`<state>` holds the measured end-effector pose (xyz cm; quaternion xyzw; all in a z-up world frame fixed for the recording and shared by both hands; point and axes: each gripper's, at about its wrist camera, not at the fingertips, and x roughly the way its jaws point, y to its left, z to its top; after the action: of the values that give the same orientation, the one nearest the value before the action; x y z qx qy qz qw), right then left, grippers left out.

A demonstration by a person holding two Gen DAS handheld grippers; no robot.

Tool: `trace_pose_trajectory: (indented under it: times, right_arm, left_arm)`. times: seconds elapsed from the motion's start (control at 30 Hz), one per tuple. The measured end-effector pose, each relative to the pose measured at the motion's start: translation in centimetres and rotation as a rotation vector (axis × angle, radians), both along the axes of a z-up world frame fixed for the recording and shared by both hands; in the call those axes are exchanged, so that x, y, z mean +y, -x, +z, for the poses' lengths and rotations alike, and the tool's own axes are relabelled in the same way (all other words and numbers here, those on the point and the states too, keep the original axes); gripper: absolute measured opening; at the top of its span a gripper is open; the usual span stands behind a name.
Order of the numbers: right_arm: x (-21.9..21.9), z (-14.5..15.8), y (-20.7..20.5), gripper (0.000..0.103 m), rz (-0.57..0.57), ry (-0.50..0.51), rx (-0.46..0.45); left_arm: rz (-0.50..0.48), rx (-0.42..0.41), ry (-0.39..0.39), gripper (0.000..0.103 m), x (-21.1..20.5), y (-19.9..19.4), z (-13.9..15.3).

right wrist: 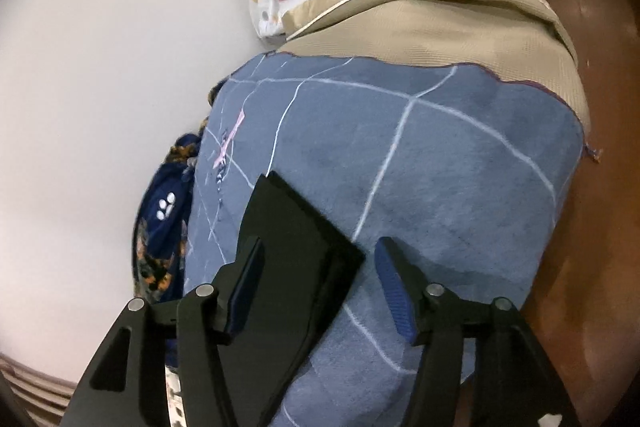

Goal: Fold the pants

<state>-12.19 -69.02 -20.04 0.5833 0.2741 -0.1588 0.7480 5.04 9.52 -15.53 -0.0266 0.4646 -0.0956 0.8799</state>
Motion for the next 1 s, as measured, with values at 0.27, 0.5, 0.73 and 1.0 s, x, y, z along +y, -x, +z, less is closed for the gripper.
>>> trace_pose_trajectory:
  times: [0.27, 0.5, 0.73, 1.0]
  right_arm:
    - [1.5, 0.0, -2.0, 0.055, 0.073, 0.02, -0.023]
    - [3.1, -0.9, -3.9, 0.055, 0.127, -0.02, -0.095]
    - [4.1, 0.2, -6.2, 0.048, 0.168, 0.094, -0.002]
    - [4.6, -0.1, -6.6, 0.012, 0.149, 0.132, 0.05]
  left_arm:
    - [0.019, 0.005, 0.018, 0.074, 0.5, 0.0, -0.2]
    - [0.015, 0.004, 0.009, 0.074, 0.6, 0.0, -0.4]
    - [0.01, 0.004, -0.004, 0.075, 0.4, -0.1, -0.7]
    - [0.011, 0.001, -0.002, 0.075, 0.3, -0.2, -0.6]
